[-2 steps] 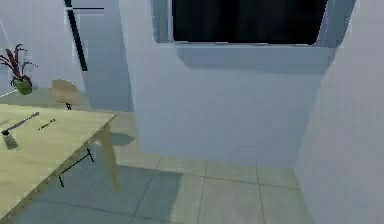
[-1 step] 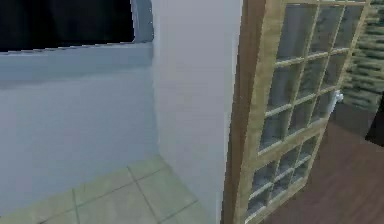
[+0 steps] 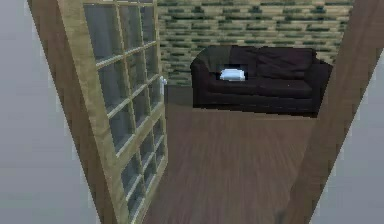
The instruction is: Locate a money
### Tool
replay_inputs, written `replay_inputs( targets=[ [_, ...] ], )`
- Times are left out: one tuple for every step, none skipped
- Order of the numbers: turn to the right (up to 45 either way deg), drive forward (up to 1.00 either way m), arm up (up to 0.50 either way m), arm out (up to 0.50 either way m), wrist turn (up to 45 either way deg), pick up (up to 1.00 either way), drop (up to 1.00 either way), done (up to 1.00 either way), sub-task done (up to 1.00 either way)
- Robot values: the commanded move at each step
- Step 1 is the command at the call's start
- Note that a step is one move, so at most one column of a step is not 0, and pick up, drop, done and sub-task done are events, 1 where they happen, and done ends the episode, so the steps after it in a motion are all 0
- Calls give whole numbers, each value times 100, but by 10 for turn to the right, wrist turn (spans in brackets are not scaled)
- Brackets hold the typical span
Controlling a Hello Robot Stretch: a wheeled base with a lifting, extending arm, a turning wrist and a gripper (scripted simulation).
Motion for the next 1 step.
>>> replay_inputs(
  targets=[
    [60, 0, 0, 0, 0, 0, 0, 0, 0]
  ],
)
